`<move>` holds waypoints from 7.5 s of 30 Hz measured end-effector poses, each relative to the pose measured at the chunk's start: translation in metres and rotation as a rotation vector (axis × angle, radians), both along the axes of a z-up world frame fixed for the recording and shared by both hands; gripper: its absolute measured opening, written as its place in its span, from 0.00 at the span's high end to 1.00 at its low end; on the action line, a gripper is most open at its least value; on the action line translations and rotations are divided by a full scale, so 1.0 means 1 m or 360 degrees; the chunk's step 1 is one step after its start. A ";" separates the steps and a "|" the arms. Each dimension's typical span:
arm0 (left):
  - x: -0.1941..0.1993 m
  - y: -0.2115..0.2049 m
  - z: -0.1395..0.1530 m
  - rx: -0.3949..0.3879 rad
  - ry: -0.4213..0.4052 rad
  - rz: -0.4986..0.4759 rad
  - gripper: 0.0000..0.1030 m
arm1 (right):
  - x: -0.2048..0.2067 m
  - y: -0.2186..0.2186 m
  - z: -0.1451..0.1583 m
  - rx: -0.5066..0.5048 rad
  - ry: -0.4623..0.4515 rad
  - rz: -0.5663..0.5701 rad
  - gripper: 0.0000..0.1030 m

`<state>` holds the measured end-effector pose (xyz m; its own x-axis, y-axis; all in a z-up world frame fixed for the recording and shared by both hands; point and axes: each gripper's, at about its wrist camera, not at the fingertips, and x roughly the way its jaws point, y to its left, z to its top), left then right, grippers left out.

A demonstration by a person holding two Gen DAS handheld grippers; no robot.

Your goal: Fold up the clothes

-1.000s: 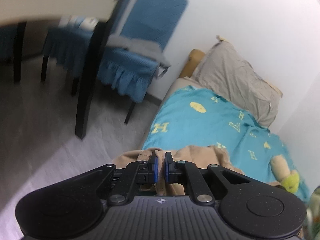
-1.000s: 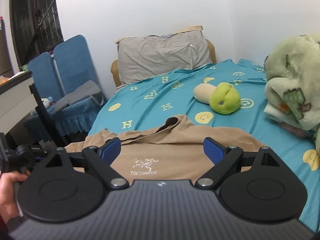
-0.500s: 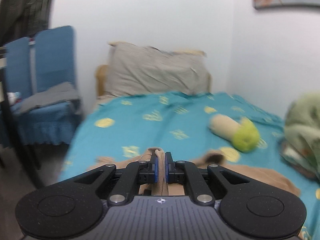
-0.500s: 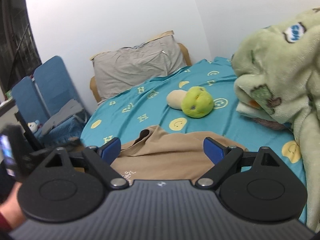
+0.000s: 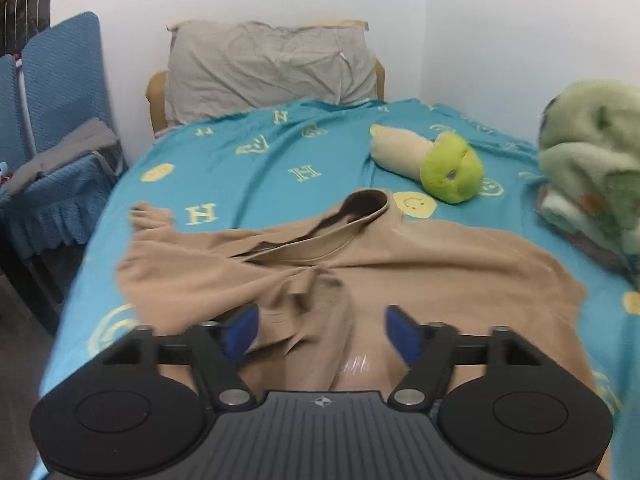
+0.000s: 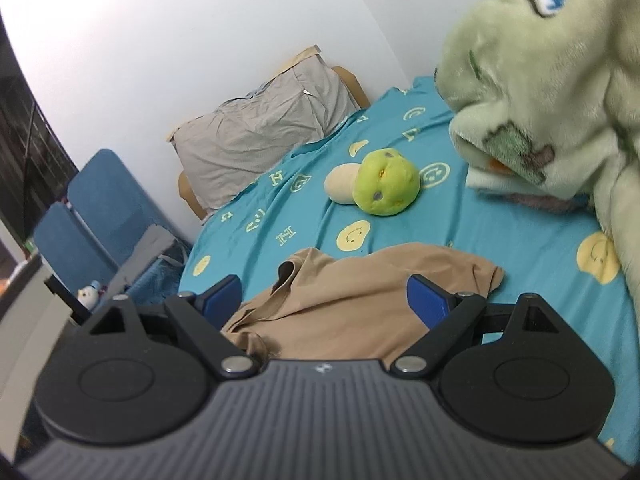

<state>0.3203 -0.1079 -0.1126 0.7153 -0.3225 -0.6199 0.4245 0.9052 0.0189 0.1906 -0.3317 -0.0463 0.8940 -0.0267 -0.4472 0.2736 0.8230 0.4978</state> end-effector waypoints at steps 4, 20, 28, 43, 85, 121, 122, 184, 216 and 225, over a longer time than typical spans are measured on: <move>-0.047 0.074 0.021 -0.0122 0.0154 0.0086 0.17 | -0.003 0.003 0.001 0.0054 0.0006 0.0081 0.12; -0.153 0.280 -0.022 -0.0640 0.1141 0.0558 0.29 | -0.014 0.023 -0.001 0.0093 0.0079 0.0287 0.12; -0.170 0.242 -0.017 -0.0377 0.1105 0.0310 0.70 | -0.007 0.030 -0.009 0.0074 0.0133 0.0352 0.12; -0.264 0.092 0.050 0.0152 0.0626 -0.0324 0.99 | -0.009 0.018 -0.009 0.0202 0.0149 0.0323 0.12; -0.150 0.171 -0.012 -0.0355 0.0119 0.0239 0.33 | 0.130 0.168 -0.057 -0.0611 0.0026 0.0839 0.28; -0.148 0.152 -0.037 -0.0365 0.0165 0.0076 0.33 | 0.203 0.029 -0.068 -0.0203 0.0143 0.0301 0.12; -0.149 0.151 -0.035 -0.0361 0.0152 0.0078 0.33 | 0.189 0.023 -0.059 -0.0170 0.0103 0.0294 0.11; -0.146 0.162 -0.040 -0.0513 0.0350 0.0306 0.23 | 0.135 -0.135 -0.127 0.0669 -0.0304 -0.0325 0.89; -0.146 0.157 -0.042 -0.0474 0.0330 0.0261 0.23 | 0.149 -0.172 -0.186 0.0823 -0.0076 -0.0191 0.60; -0.148 0.153 -0.035 -0.0481 0.0281 0.0243 0.23 | 0.147 -0.134 -0.109 0.0249 -0.0171 -0.0320 0.95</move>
